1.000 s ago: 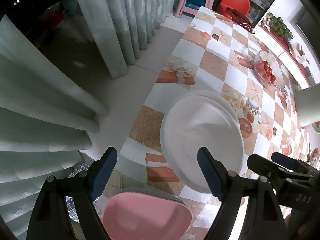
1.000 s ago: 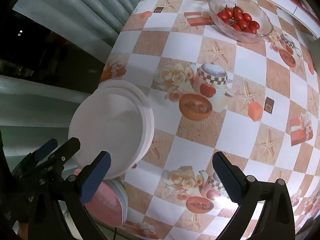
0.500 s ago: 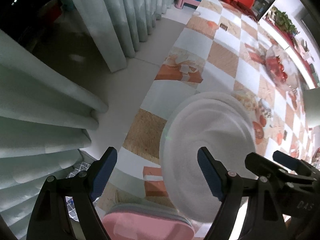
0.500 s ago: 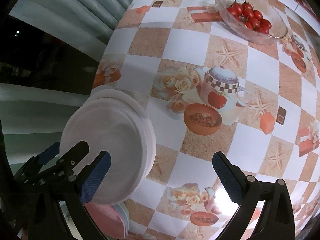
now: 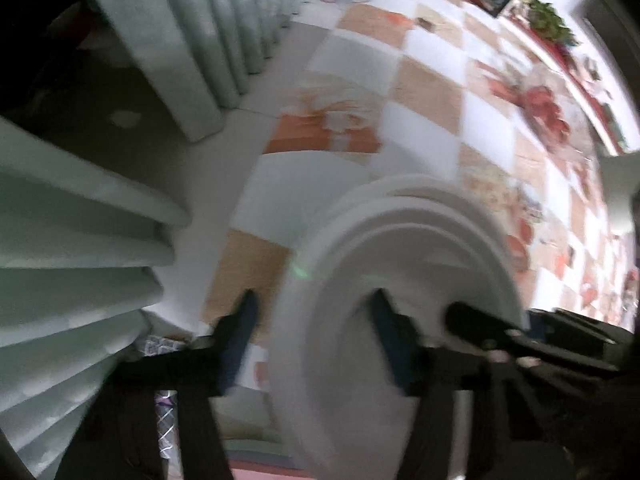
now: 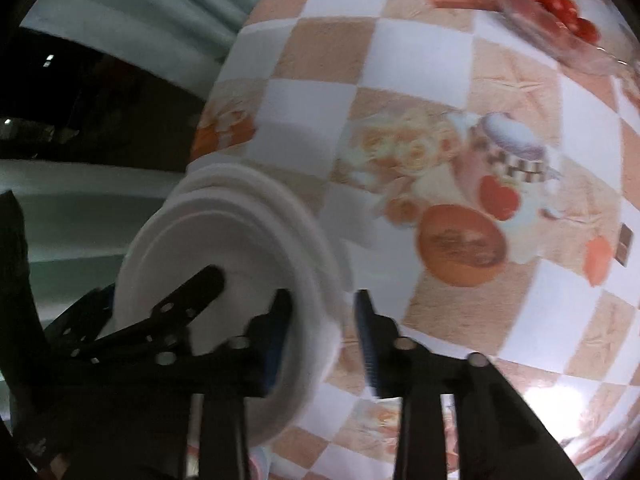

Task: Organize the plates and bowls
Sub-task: 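Lift the white plate stack with both tools and carry it over the pink plate, then lower the white plates onto the pink plate and open both tools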

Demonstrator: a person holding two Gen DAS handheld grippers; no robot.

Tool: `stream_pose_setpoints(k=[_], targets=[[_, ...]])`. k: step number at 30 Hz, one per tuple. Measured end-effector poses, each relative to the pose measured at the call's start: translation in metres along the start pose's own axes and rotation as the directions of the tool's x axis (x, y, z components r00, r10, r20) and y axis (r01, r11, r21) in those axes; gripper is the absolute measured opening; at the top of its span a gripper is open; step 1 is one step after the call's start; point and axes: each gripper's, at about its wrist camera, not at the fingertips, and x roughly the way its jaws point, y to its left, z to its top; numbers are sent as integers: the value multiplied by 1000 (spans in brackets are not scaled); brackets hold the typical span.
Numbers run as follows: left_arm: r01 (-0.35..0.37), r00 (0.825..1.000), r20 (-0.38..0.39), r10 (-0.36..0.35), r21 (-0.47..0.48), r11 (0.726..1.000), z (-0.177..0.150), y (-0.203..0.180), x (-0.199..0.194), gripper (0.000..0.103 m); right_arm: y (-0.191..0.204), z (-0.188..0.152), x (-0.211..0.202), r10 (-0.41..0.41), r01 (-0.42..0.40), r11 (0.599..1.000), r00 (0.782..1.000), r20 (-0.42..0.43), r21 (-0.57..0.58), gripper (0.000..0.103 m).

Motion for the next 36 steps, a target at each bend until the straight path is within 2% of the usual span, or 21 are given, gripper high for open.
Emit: stream_pose_setpoints(k=[1,5,7,11,16,23,25,28,30,32,33,35,36], targets=[[-14,1000,4,14,9,1000,-1,-3,-2,47,2,0,0,-12,12,1000,1000,3,-8,27],[9,1000,0,-9,7,1000,-9,-6,-4,47,-2,-7,-1,14,-14,1000,1000,-4,16,27],[2,1000,30,-2,23,1000,-15,-12,-13,47,1,-13,-7,2,-2,1000,1000,13,0,27],[-4,996,88,3,8,1000,-29,-12,-42,47,11,-31,-25,28,-28,1000,998,50,-6,27],[-43,988,146,46,-29,999,-73,-4,-82,47,33,-64,-48,43,-39,998,997,71,-53,27],[-104,987,116,115,-92,990,-141,27,-95,46,68,-124,-39,76,-75,991,997,-1,-107,27],[-100,990,83,110,-120,988,-156,38,-87,46,73,-139,-26,68,-71,991,997,-32,-115,27],[-88,992,80,99,-136,987,-166,47,-76,46,80,-147,-11,50,-57,990,997,-54,-131,28],[-90,990,91,104,-140,986,-168,50,-72,49,83,-147,-6,36,-42,987,998,-47,-152,28],[-114,988,88,126,-136,984,-171,52,-71,67,84,-149,-5,2,-10,987,999,-46,-163,28],[-123,986,92,136,-138,983,-173,55,-71,72,85,-149,-3,-16,9,986,999,-41,-165,30],[-133,985,94,147,-148,980,-176,63,-75,81,81,-152,-7,-51,46,986,998,-29,-163,50],[-128,985,94,143,-151,980,-179,68,-78,83,78,-151,-11,-60,56,986,998,-21,-155,77]])
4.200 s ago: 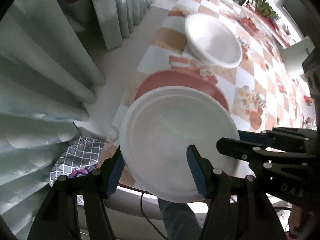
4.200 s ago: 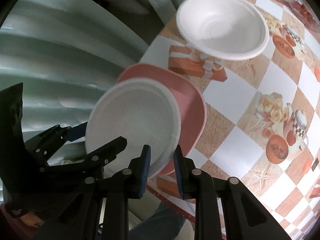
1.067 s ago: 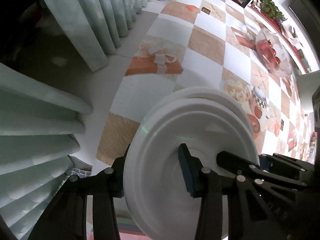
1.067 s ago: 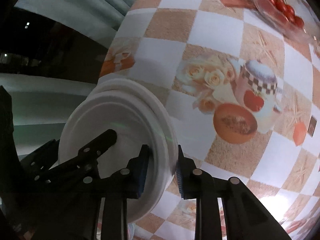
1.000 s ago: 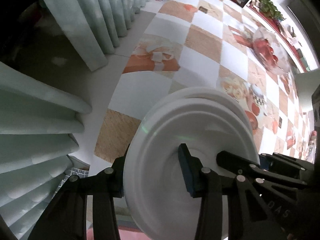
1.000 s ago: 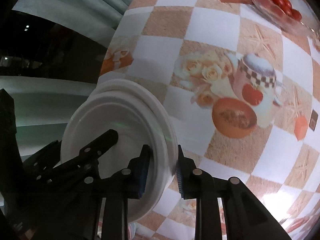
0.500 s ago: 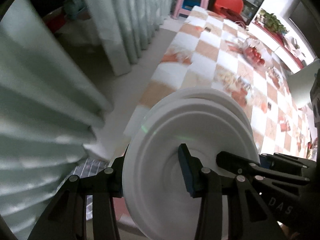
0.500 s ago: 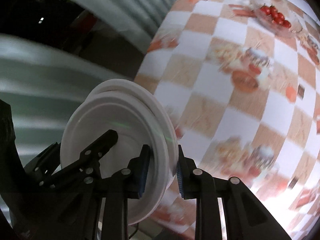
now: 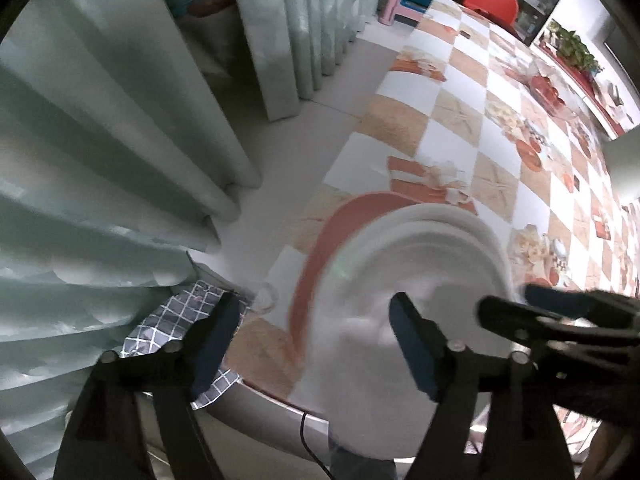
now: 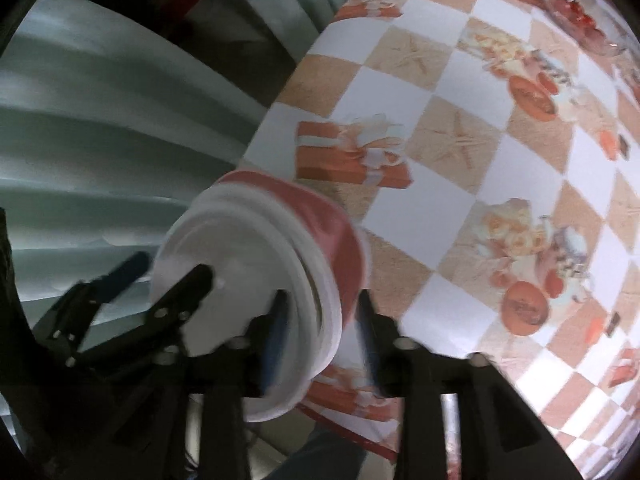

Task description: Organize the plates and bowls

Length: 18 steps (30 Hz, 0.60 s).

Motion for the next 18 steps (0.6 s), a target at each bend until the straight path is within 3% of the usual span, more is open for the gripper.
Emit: stream_pose_setpoints(k=[1,2,6,10,18], targets=[[17,1000,2,-17,1,1000,-1,4,-3,84,-4,-3,-7,7,-7,1000,1000,3,7,100],[29,999,15,-29,13,999,-2,6,-9,84,-7,-5,-15,23,-23,1000,1000,20,11,103],[-50,996,72,45,73,996,-10,3,-38,84,-5,-13,-36,-22,23,999,999,40,-38,102],[33,999,5,-34,106,994,-15,0,-47,84,-2,-26,-52,-53,56,996,997,47,-64,102],[15,999,-50,-3,227,974,-36,-22,-54,84,7,-46,-70,-120,123,990,992,37,-72,102]])
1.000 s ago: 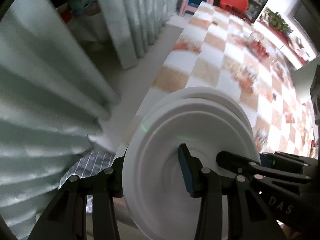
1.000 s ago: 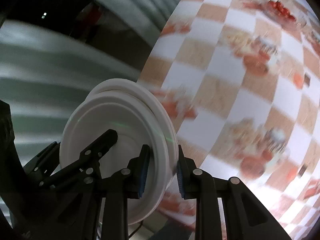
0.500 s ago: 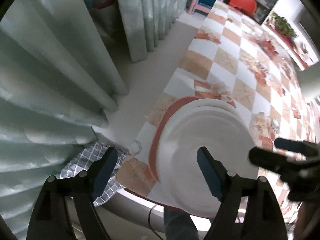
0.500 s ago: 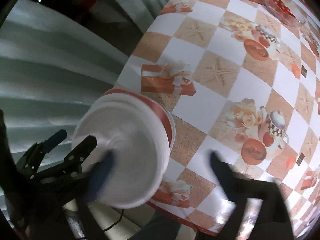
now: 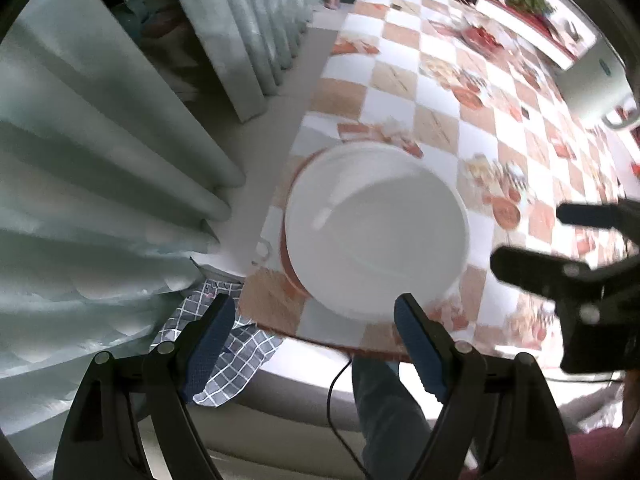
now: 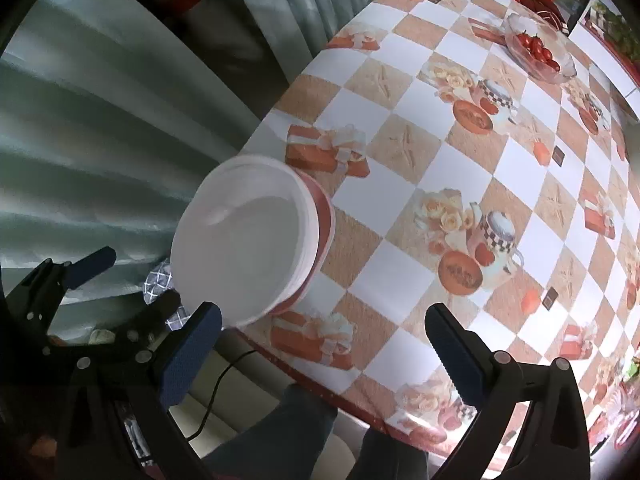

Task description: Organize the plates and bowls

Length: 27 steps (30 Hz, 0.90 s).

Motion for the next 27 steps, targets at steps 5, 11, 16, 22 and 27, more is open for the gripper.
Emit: stream_pose_setpoints(k=[5,11,16,22,27], targets=[[-10,1000,-6,11,16,1000,-4,2,-6,84,-1,1,-10,-25,25,1000,1000,13,9,102],[-22,1000,9,22,12,1000,-1,6,-13,84,4,1,-19,-40,40,999,999,20,3,102],[-32,999,13,31,41,999,-1,3,-17,84,9,3,-22,-45,45,999,999,19,-10,102],[-41,999,32,39,67,997,1,-1,-21,84,12,3,-25,-40,41,999,999,30,-12,102],[-39,999,22,38,76,996,-1,-1,-20,84,12,2,-23,-40,40,999,999,24,-2,102]])
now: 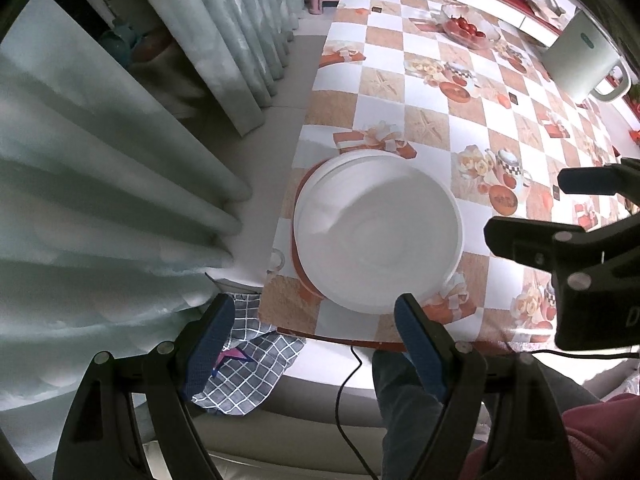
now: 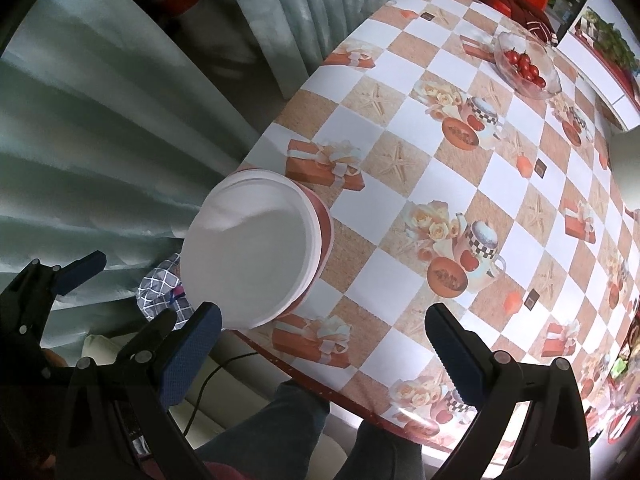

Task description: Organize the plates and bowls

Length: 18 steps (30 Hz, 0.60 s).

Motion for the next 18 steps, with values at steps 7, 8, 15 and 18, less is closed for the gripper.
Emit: stream_pose_setpoints(k=[7,8,15,18], targets=[[-5,1000,-4,5,6,1000,-3,-1,0,84,4,-4,4,6,-6,1000,1000,-7,5,102],[-7,1000,-6,7,8,1000,-4,-1,0,84,4,-5,5,7,-7,1000,1000,-8,6,102],[-30,999,-14,30,-4,1000,-6,1,2,84,4,-10,7,14,-14,1000,1000,-12,15,102],[-42,999,15,42,-9,999,-7,1,-1,84,1,-12,8,18,-17,1000,1000,-12,25,102]])
